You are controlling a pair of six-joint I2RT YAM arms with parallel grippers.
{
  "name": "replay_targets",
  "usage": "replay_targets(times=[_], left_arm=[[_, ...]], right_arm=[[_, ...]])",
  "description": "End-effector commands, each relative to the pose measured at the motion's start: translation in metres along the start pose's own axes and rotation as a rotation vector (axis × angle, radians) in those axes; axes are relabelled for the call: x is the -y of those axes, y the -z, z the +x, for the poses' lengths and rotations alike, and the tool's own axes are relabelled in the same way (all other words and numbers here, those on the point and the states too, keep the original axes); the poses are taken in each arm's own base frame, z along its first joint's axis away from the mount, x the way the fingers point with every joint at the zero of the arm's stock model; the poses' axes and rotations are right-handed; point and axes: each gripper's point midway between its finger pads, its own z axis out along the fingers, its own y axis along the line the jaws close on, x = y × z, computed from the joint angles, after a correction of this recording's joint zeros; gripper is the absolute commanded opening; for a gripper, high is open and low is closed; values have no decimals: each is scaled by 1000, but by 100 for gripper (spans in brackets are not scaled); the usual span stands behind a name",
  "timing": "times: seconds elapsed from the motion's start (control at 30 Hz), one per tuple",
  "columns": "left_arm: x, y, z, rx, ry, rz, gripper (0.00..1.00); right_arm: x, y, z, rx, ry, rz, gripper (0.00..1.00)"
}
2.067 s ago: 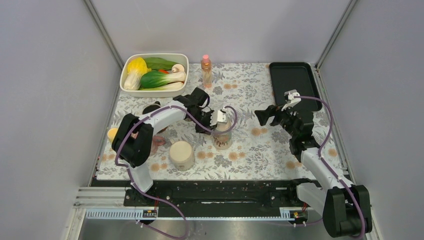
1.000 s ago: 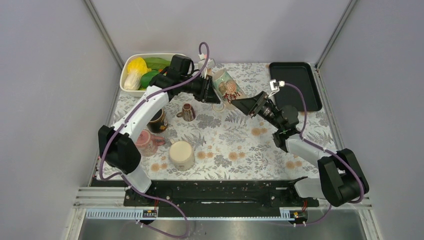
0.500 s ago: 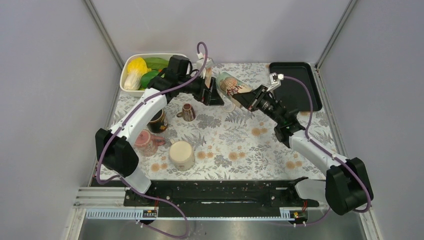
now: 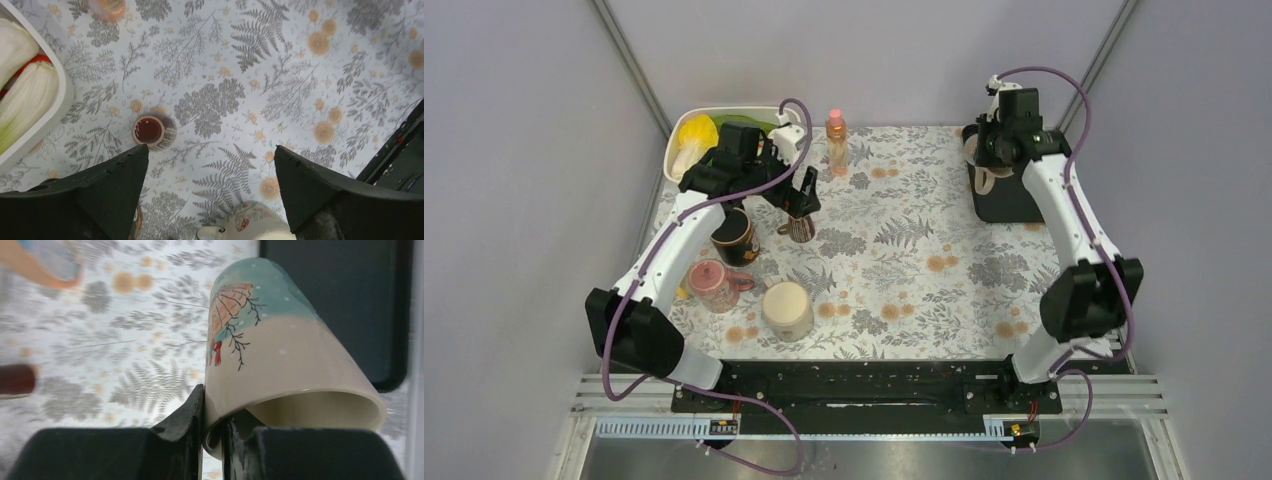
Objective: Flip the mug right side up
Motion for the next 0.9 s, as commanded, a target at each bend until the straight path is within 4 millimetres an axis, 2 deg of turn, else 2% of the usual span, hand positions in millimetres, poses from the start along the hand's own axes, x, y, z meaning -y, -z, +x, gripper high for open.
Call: replay_targets(times=[0.0,0.13,0.17,0.37,0.6,0.7,0.77,0.83,0.87], left_arm=[[-8,12,27,-86,-127,-52,99],[-5,13,48,-141,-129,-36,99],[-4,13,53,-149,-128,-31,99],[-1,11,76,-209,-121,-11,99],[3,12,90,-260,-113,9,99],[0,8,94,-273,-107,-11,99],[-8,1,93,-274,-89,-45,99],[-18,-6,92,-279,-86,-93,99],[-25,-11,93,-288,-87,-122,99]], right_arm=[[49,-11,6,-227,202,162,0],[65,-35,14,-392,202,185,0],[70,-36,7,-401,201,198,0],[90,-61,28,-540,216,216,0],[95,-82,60,-621,153,127,0],[95,-89,66,-636,151,119,0],[95,-92,66,-635,150,119,6],[96,-96,67,-634,156,121,16],[97,-98,68,-636,159,122,17]])
